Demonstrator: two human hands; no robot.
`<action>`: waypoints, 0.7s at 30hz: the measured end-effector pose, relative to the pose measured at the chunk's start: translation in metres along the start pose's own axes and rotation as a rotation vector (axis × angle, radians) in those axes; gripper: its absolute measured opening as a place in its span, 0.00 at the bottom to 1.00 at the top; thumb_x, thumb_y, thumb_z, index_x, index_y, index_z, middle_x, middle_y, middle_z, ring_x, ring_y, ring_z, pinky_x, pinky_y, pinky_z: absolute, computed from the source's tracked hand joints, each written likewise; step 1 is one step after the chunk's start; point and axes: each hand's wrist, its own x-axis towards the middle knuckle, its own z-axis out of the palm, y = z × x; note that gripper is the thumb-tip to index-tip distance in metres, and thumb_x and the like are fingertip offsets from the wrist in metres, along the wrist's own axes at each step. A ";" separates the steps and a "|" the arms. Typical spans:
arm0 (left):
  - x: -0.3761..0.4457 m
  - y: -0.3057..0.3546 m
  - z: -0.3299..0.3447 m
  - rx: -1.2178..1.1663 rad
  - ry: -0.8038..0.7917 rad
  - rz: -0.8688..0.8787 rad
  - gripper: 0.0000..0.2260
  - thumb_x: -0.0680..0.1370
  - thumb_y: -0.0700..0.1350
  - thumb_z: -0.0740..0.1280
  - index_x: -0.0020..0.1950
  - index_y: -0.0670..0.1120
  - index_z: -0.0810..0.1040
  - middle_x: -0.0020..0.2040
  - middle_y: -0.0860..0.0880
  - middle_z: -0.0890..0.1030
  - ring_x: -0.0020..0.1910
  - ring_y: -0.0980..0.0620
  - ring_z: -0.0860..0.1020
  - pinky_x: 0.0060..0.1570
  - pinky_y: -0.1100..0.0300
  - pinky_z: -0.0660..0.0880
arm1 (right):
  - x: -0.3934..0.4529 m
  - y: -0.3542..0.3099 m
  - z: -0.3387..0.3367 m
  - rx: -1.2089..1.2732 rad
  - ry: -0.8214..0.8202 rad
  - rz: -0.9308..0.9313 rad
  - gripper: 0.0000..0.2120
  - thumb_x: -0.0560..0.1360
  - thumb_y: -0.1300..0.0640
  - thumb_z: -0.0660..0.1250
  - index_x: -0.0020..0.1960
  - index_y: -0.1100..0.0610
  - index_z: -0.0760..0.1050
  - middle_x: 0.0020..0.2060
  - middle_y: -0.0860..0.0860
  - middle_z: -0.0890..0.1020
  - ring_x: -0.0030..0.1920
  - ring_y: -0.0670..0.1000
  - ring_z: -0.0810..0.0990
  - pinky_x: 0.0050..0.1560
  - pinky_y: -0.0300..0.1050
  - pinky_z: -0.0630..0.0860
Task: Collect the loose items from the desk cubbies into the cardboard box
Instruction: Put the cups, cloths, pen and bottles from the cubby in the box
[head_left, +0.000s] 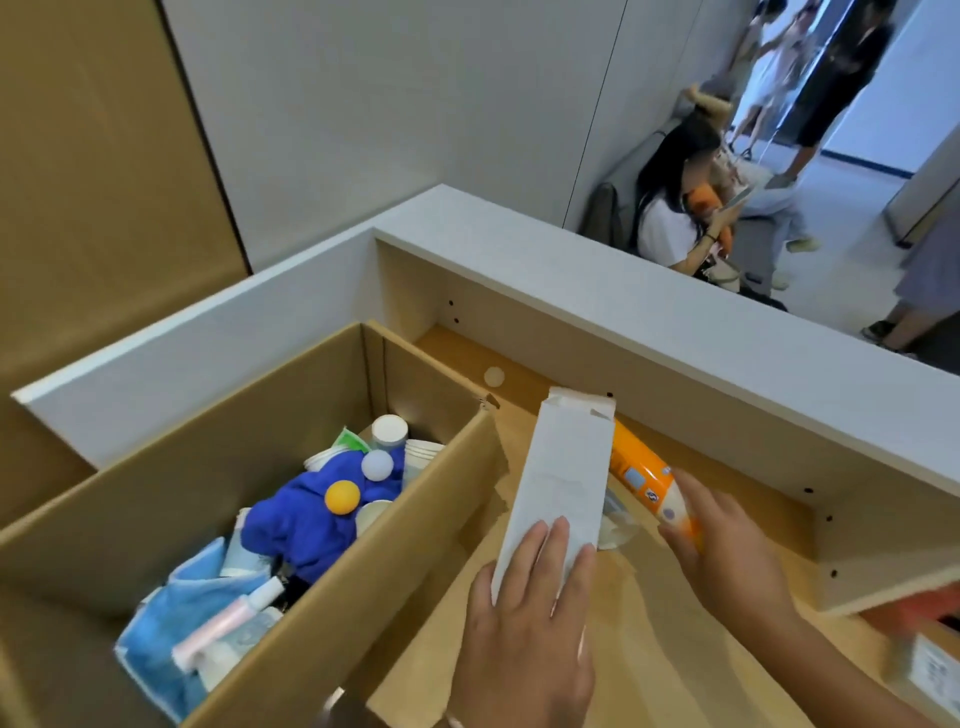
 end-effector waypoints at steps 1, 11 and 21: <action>-0.009 -0.008 -0.015 0.008 0.035 0.015 0.33 0.58 0.60 0.76 0.62 0.54 0.79 0.66 0.51 0.77 0.63 0.51 0.76 0.45 0.53 0.80 | -0.006 -0.010 -0.008 0.021 0.030 -0.010 0.29 0.75 0.47 0.68 0.73 0.44 0.63 0.56 0.51 0.77 0.45 0.46 0.71 0.37 0.43 0.69; -0.106 -0.150 -0.110 -0.031 0.233 -0.230 0.30 0.75 0.60 0.59 0.76 0.58 0.56 0.77 0.60 0.53 0.75 0.60 0.51 0.67 0.55 0.65 | -0.005 -0.158 -0.057 0.032 0.119 -0.396 0.29 0.73 0.47 0.71 0.71 0.41 0.64 0.58 0.48 0.77 0.52 0.51 0.76 0.46 0.49 0.75; -0.149 -0.242 -0.089 0.027 0.152 -0.382 0.34 0.71 0.67 0.65 0.74 0.57 0.62 0.76 0.54 0.58 0.76 0.54 0.51 0.73 0.50 0.49 | 0.035 -0.282 0.003 -0.163 0.055 -0.671 0.28 0.70 0.48 0.73 0.67 0.44 0.68 0.59 0.47 0.77 0.55 0.51 0.76 0.52 0.47 0.75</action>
